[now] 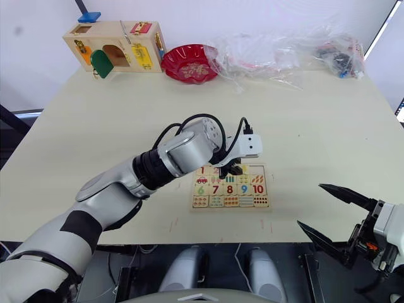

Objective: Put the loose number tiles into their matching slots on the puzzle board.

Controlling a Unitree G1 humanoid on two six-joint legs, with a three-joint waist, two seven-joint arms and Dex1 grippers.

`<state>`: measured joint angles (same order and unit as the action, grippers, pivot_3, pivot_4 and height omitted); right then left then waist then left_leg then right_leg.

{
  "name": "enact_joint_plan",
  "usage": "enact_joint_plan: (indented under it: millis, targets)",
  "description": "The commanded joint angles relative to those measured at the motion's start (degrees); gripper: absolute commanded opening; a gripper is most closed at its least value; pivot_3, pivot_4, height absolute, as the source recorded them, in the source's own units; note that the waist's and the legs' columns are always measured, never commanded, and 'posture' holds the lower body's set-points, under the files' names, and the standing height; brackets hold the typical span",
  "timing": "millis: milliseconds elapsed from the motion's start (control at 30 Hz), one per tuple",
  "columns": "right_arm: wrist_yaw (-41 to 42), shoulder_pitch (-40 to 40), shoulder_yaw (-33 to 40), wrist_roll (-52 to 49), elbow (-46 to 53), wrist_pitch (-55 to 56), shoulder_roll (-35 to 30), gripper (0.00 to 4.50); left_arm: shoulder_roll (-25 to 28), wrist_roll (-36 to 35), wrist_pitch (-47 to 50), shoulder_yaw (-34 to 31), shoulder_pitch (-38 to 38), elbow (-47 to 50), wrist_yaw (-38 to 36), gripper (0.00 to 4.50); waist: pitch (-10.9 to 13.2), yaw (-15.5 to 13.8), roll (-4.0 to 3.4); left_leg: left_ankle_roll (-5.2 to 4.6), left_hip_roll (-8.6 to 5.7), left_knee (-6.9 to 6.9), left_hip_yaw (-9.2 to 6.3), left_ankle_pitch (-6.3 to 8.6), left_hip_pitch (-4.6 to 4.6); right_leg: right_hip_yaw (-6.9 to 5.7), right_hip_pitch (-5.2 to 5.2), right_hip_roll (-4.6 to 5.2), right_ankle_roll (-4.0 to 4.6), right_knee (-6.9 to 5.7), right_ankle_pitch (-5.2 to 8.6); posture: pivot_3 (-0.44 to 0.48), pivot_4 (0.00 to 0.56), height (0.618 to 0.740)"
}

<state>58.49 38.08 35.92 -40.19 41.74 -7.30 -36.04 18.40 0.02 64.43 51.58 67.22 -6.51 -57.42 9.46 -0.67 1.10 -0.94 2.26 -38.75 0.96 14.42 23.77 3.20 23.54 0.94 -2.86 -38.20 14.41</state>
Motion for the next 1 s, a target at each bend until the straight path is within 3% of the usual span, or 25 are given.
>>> enact_joint_plan:
  millis: [33,500,667,1000]
  targets:
    - [-0.1,0.4,0.4,0.1,1.5,0.7,0.1,4.50,-0.4,0.9,-0.5,-0.2,1.3,0.2,0.0,1.08,0.0,0.0,0.00,0.00,0.00,0.00,0.00,0.00,0.00,0.00,0.00,0.00,0.00,0.00,0.00,0.000,0.150,0.740]
    - [-0.1,0.6,0.3,0.6,1.5,0.9,0.5,4.50,-0.8,1.0,-0.4,-0.3,1.2,0.2,-0.2,1.08,0.0,0.0,0.00,0.00,0.00,0.00,0.00,0.00,0.00,0.00,0.00,0.00,0.00,0.00,0.00,0.000,0.150,0.740]
    - [0.0,0.6,0.2,0.6,1.3,0.9,0.5,4.50,-0.8,1.0,-0.4,-0.5,1.3,0.2,-0.4,3.41,0.0,0.0,0.00,0.00,0.00,0.00,0.00,0.00,0.00,0.00,0.00,0.00,0.00,0.00,0.00,0.000,0.150,0.740]
    - [0.0,0.6,0.1,0.7,1.1,0.9,0.6,4.50,0.9,0.8,-1.5,-2.1,1.8,1.0,-1.5,3.41,0.0,0.0,0.00,0.00,0.00,0.00,0.00,0.00,0.00,0.00,0.00,0.00,0.00,0.00,0.00,0.000,0.150,0.740]
